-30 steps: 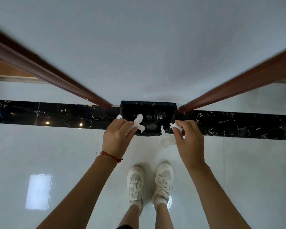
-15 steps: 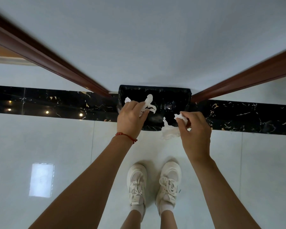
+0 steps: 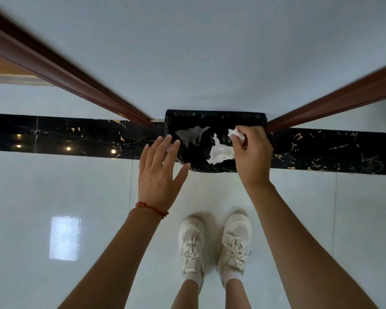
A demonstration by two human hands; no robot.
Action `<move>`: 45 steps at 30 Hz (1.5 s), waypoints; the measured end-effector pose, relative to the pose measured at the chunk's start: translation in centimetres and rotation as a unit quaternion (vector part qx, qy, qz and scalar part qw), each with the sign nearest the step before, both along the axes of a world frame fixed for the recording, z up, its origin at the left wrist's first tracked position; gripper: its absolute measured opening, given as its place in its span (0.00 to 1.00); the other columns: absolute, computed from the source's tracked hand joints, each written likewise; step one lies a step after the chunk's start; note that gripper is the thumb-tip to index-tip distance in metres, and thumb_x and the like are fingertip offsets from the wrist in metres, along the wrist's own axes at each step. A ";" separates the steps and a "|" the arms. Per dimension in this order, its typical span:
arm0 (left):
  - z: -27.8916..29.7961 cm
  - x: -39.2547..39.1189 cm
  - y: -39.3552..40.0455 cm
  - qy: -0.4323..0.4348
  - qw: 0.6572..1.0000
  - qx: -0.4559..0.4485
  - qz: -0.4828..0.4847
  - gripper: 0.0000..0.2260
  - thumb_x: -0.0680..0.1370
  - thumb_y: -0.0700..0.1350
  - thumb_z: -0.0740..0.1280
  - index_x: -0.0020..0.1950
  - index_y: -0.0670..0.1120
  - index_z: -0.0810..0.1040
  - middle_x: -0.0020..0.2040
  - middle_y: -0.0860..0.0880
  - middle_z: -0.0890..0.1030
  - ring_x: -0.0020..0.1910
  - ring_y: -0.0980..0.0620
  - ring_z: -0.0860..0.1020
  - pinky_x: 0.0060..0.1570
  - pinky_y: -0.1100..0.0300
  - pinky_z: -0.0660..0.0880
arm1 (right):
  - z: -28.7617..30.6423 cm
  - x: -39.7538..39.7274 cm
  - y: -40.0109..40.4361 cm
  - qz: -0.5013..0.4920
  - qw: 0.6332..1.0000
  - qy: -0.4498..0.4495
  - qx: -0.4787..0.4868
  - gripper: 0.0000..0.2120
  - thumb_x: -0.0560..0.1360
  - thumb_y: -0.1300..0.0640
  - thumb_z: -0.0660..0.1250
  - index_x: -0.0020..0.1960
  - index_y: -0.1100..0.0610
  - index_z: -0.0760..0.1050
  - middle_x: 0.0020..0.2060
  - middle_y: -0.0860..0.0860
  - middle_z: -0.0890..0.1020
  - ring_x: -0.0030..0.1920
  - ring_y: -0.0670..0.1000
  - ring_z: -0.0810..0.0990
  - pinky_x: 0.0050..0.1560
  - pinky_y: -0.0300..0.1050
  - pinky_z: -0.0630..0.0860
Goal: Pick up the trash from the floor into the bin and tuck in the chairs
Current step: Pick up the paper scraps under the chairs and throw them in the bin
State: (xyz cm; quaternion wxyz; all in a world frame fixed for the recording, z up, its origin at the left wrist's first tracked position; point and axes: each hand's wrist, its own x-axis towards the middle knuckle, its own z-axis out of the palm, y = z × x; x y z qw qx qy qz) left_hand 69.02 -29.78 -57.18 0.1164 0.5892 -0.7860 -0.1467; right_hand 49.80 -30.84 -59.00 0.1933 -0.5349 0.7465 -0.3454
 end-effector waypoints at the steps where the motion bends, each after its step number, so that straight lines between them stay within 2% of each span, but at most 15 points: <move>1: 0.2 0.3 0.3 -0.002 1.000 -0.007 0.003 0.21 0.77 0.52 0.59 0.62 0.39 0.74 0.62 0.39 0.75 0.65 0.43 0.67 0.65 0.44 0.62 | -0.2 0.3 -0.5 -0.001 1.000 0.000 0.000 0.07 0.70 0.68 0.69 0.48 0.67 0.78 0.42 0.62 0.78 0.36 0.48 0.74 0.39 0.33 0.70; 3: 0.2 0.9 0.8 -0.008 1.000 -0.020 0.003 0.21 0.77 0.52 0.58 0.62 0.39 0.73 0.62 0.38 0.75 0.65 0.43 0.67 0.65 0.45 0.61 | -0.4 0.6 -1.2 0.000 1.000 -0.001 -0.002 0.08 0.70 0.67 0.69 0.49 0.67 0.78 0.42 0.62 0.78 0.35 0.51 0.76 0.37 0.38 0.73; 5: 0.1 1.1 1.1 -0.016 1.000 -0.024 0.002 0.20 0.77 0.52 0.58 0.63 0.40 0.71 0.62 0.38 0.75 0.64 0.42 0.68 0.65 0.45 0.61 | -0.6 0.8 -1.5 0.012 1.000 0.010 0.015 0.11 0.70 0.64 0.70 0.51 0.66 0.77 0.46 0.62 0.78 0.40 0.55 0.78 0.37 0.42 0.74; 8: 0.1 1.1 1.2 -0.027 1.000 -0.013 0.007 0.21 0.76 0.52 0.59 0.63 0.40 0.72 0.61 0.38 0.75 0.63 0.40 0.70 0.64 0.45 0.61 | -0.8 0.6 -1.2 0.056 0.993 0.048 0.088 0.22 0.70 0.58 0.72 0.60 0.65 0.73 0.58 0.62 0.75 0.58 0.60 0.74 0.50 0.49 0.74; 10: 0.4 0.8 1.2 -0.035 0.999 -0.004 0.006 0.22 0.76 0.53 0.58 0.62 0.39 0.73 0.61 0.37 0.76 0.62 0.39 0.72 0.63 0.45 0.61 | -0.3 0.2 -0.6 0.081 0.988 0.078 0.105 0.25 0.71 0.54 0.71 0.63 0.64 0.71 0.63 0.63 0.72 0.63 0.62 0.70 0.57 0.55 0.71; 18: 4.7 -0.1 0.8 -0.059 0.998 0.018 -0.005 0.23 0.76 0.53 0.58 0.64 0.39 0.72 0.63 0.38 0.74 0.64 0.39 0.69 0.64 0.45 0.60 | 6.0 -1.7 3.4 0.115 0.976 0.164 0.089 0.29 0.74 0.44 0.60 0.67 0.62 0.67 0.66 0.61 0.70 0.65 0.60 0.68 0.60 0.55 0.68; 27: 17.2 -0.6 2.4 -0.083 0.994 0.056 -0.031 0.25 0.75 0.55 0.57 0.65 0.39 0.71 0.64 0.38 0.73 0.65 0.39 0.68 0.65 0.45 0.60 | 17.9 -4.4 7.4 0.105 0.967 0.194 0.127 0.28 0.75 0.44 0.57 0.66 0.63 0.68 0.65 0.63 0.71 0.65 0.61 0.69 0.61 0.55 0.67; 35: 28.5 -1.6 2.9 -0.077 0.993 0.054 -0.070 0.27 0.75 0.56 0.56 0.66 0.39 0.70 0.65 0.39 0.72 0.66 0.39 0.67 0.65 0.44 0.61 | 29.7 -5.7 10.6 0.026 0.975 0.192 0.108 0.26 0.75 0.45 0.57 0.65 0.62 0.69 0.66 0.61 0.70 0.65 0.60 0.69 0.62 0.54 0.66; 39: 32.3 -2.6 2.6 -0.064 0.988 0.046 -0.130 0.26 0.76 0.57 0.54 0.66 0.41 0.69 0.65 0.40 0.72 0.67 0.42 0.65 0.66 0.45 0.61 | 33.8 -5.8 13.1 -0.036 0.974 0.193 0.112 0.27 0.75 0.43 0.54 0.66 0.61 0.68 0.67 0.60 0.69 0.66 0.57 0.66 0.64 0.51 0.62; 43: 35.8 -3.6 2.3 -0.073 0.973 0.044 -0.214 0.29 0.79 0.61 0.45 0.66 0.41 0.70 0.65 0.40 0.73 0.66 0.41 0.67 0.65 0.44 0.62 | 37.2 -5.4 16.5 -0.122 0.966 0.187 0.128 0.28 0.75 0.42 0.53 0.66 0.61 0.68 0.67 0.60 0.69 0.66 0.58 0.66 0.62 0.55 0.65; 45: 37.5 -4.5 2.4 -0.078 0.964 0.033 -0.252 0.28 0.78 0.60 0.48 0.65 0.41 0.71 0.65 0.40 0.73 0.66 0.41 0.68 0.65 0.44 0.59 | 38.6 -5.1 18.5 -0.166 0.961 0.180 0.132 0.28 0.74 0.42 0.53 0.66 0.61 0.68 0.66 0.60 0.70 0.65 0.59 0.68 0.62 0.57 0.65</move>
